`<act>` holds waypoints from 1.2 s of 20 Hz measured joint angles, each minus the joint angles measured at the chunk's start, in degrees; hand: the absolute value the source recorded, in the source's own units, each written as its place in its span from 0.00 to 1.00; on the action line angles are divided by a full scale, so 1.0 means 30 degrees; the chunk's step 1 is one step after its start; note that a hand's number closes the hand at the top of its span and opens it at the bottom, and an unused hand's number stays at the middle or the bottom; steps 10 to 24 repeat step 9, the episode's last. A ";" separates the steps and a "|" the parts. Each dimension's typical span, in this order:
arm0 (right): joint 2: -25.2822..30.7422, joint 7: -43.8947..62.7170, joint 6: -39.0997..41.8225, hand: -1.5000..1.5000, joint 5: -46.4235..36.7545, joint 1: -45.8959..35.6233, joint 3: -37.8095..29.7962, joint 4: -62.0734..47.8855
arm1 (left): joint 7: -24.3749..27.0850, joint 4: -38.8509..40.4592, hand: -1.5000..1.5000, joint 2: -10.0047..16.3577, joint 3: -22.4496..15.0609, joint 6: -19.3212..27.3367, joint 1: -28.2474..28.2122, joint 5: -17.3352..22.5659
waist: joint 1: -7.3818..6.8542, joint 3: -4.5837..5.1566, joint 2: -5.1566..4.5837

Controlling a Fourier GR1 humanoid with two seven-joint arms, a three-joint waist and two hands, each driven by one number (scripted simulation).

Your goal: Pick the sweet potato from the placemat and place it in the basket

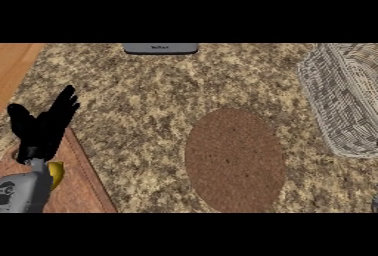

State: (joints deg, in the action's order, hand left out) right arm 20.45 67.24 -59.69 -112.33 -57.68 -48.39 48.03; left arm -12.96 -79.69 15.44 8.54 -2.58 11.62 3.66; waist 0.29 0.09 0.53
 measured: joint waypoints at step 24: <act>-0.5607 0.0185 0.0736 0.00 0.2052 0.3261 0.0801 0.7953 | -0.0078 0.0209 0.50 0.0382 0.0573 0.0091 -0.0364 0.0069 | 0.0872 0.0019 0.0421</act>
